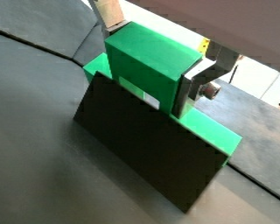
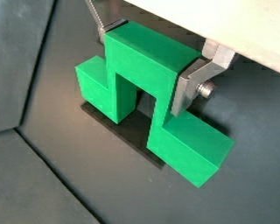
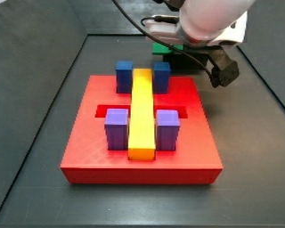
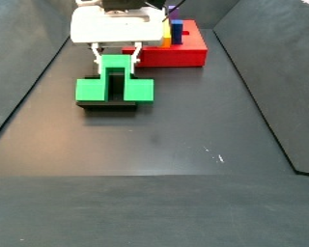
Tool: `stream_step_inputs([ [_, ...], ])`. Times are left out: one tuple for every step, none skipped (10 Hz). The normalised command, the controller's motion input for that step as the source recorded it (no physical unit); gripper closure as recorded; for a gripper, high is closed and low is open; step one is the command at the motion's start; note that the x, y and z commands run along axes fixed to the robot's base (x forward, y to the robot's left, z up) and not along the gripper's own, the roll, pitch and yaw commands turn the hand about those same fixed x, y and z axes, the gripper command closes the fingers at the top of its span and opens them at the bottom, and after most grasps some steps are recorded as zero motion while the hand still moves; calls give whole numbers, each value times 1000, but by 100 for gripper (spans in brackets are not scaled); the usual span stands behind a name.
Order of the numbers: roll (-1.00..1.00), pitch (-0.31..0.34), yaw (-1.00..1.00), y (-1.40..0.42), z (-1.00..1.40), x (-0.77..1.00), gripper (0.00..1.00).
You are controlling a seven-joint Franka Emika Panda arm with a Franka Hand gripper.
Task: Pick up the green object. Move up. Place the green object on the fixture. Regrasp the green object. Move to above the board. Insert the green object.
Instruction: Regrasp the green object, then move to above the board.
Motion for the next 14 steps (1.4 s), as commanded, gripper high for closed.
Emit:
stream_step_inputs([
  [0, 0, 0, 0, 0, 0, 100],
  [0, 0, 0, 0, 0, 0, 100],
  [0, 0, 0, 0, 0, 0, 100],
  [0, 0, 0, 0, 0, 0, 100],
  [0, 0, 0, 0, 0, 0, 100],
  [0, 0, 0, 0, 0, 0, 100],
  [0, 0, 0, 0, 0, 0, 100],
  [0, 0, 0, 0, 0, 0, 100],
  [0, 0, 0, 0, 0, 0, 100],
  [0, 0, 0, 0, 0, 0, 100],
  [0, 0, 0, 0, 0, 0, 100],
  [0, 0, 0, 0, 0, 0, 100],
  [0, 0, 0, 0, 1400, 0, 100],
  [13, 20, 49, -11, 1400, -26, 100],
])
